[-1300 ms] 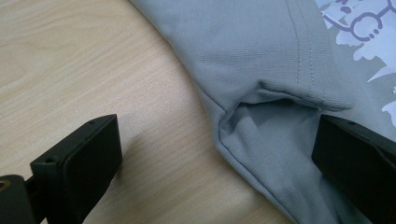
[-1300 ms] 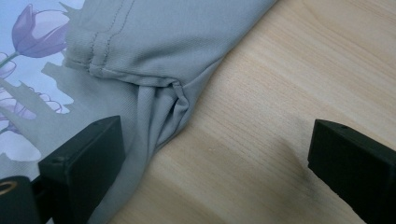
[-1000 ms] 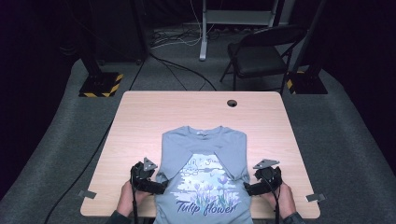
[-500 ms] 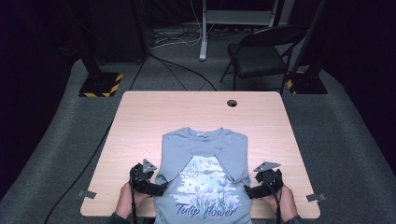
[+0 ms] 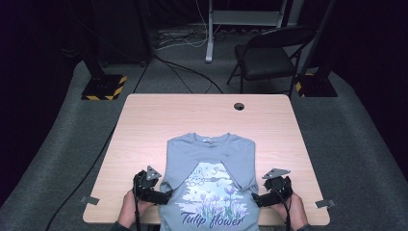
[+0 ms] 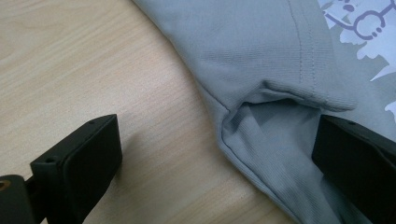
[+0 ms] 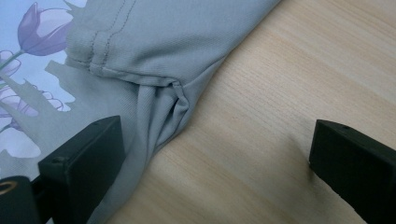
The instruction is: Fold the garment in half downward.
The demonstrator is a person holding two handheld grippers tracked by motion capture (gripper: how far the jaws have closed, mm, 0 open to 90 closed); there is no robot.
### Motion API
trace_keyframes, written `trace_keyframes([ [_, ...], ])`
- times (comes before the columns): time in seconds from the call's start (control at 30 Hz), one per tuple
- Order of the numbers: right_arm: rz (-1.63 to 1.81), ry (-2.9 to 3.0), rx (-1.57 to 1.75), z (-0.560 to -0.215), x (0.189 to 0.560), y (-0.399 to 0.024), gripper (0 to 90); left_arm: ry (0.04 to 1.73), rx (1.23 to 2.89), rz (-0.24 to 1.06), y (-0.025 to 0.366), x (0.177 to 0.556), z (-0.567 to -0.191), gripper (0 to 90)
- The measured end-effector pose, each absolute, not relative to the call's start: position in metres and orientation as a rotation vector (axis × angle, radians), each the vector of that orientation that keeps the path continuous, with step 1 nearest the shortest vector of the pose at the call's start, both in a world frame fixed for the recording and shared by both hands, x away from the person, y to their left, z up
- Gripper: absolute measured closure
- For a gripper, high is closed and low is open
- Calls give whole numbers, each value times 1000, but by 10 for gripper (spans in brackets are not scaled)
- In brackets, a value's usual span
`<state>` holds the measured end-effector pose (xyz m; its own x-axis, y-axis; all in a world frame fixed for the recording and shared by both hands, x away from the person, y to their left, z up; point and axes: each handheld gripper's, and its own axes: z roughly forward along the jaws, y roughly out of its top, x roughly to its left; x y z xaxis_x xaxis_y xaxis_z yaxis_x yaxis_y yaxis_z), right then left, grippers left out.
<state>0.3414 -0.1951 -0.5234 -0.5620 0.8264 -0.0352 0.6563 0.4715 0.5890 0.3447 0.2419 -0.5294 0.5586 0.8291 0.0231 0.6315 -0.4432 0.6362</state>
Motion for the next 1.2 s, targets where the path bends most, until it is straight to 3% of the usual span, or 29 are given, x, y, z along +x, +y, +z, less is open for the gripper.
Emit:
trace_keyframes([
  [1.0,774,2422,1265,-524,342,-197,10,1168,2218,440,243,344,-528,11],
  [1.2,808,2411,1269,-520,342,-199,18,1193,2153,413,250,349,-520,13],
])
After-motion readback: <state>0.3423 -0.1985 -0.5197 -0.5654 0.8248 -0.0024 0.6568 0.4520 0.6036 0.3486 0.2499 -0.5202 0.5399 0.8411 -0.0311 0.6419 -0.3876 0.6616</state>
